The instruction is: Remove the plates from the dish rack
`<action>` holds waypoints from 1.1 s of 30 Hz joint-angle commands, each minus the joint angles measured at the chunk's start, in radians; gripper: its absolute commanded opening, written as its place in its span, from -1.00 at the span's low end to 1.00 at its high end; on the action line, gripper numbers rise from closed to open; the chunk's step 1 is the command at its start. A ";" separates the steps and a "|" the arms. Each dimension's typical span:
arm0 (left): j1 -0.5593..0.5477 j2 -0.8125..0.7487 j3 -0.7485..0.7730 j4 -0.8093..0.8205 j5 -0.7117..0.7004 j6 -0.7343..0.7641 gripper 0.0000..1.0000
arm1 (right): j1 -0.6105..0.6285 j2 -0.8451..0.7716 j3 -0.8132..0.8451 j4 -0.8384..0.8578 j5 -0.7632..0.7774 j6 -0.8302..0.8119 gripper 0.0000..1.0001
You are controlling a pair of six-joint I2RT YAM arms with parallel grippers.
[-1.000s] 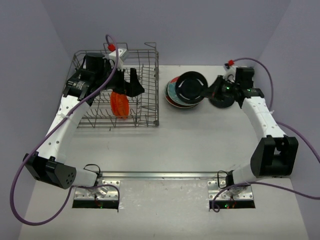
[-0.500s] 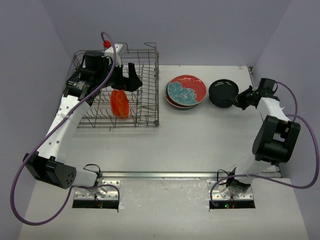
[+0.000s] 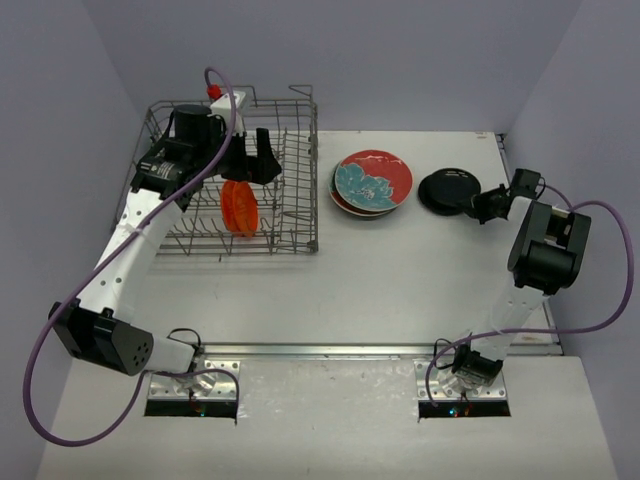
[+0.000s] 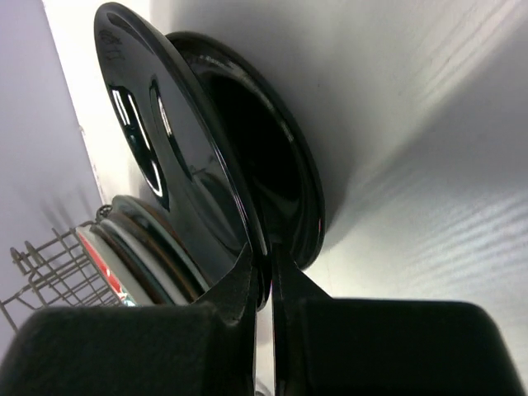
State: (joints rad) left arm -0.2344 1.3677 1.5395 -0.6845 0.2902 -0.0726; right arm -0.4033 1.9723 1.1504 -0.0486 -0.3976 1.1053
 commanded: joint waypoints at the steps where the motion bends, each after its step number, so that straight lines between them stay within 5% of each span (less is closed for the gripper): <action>1: -0.005 0.007 -0.004 0.034 -0.030 0.013 1.00 | -0.003 0.063 0.070 0.081 -0.058 0.020 -0.44; 7: -0.003 0.003 -0.001 0.041 -0.180 -0.012 1.00 | -0.003 0.004 0.052 0.045 -0.106 -0.023 0.54; 10: 0.022 0.002 -0.004 0.048 -0.368 -0.039 0.94 | -0.002 -0.055 0.050 -0.042 -0.136 -0.069 0.80; 17: 0.172 0.064 0.013 -0.029 -0.413 -0.073 0.29 | 0.052 -0.388 -0.062 -0.211 -0.031 -0.310 0.85; 33: 0.173 0.168 -0.090 -0.061 -0.413 -0.050 -0.06 | 0.311 -0.814 -0.179 -0.222 0.268 -0.665 0.84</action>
State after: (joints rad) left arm -0.0586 1.5120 1.4750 -0.7601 -0.0971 -0.1246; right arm -0.1402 1.2290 1.0130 -0.3195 -0.2325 0.5553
